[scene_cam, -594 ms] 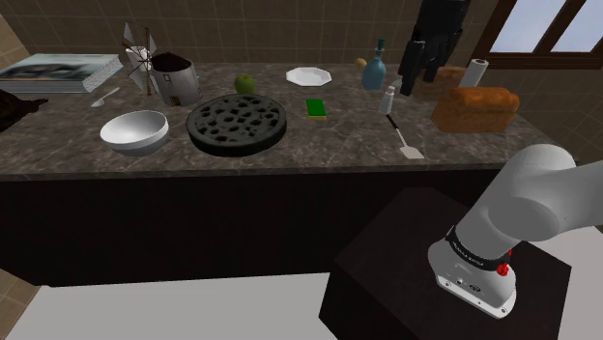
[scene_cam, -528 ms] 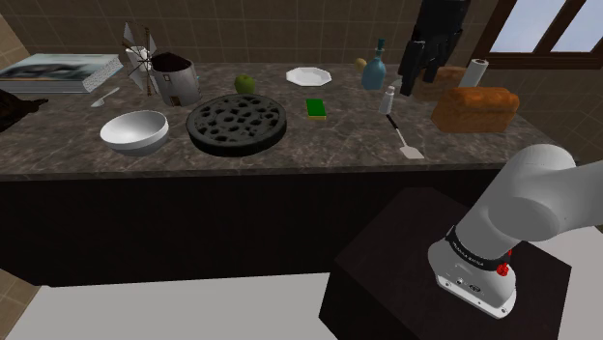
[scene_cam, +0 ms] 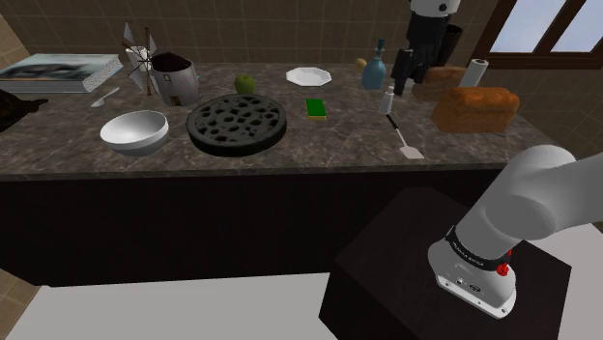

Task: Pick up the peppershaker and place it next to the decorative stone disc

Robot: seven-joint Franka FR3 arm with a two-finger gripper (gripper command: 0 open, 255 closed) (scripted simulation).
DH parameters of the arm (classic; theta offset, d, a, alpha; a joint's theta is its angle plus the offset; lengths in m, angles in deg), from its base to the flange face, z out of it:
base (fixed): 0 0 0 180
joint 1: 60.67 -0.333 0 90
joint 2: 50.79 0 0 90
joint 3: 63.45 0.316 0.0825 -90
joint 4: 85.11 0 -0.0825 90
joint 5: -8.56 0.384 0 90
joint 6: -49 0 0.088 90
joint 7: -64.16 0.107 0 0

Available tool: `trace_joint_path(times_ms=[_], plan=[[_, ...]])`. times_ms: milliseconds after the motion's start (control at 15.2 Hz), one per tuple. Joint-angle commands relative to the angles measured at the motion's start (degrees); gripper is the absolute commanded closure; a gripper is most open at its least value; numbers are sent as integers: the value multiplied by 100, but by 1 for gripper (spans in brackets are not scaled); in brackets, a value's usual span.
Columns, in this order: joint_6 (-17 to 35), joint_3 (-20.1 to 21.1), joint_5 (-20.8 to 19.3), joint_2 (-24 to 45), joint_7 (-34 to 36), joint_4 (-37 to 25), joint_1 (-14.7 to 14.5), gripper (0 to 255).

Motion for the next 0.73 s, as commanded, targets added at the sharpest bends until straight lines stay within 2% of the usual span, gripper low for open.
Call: trace_joint_path(times_ms=[0,660], plan=[[265,-170,-128,225,-168,13,70,0],[1545,-1051,-518,1734,-1035,-390,361,0]])
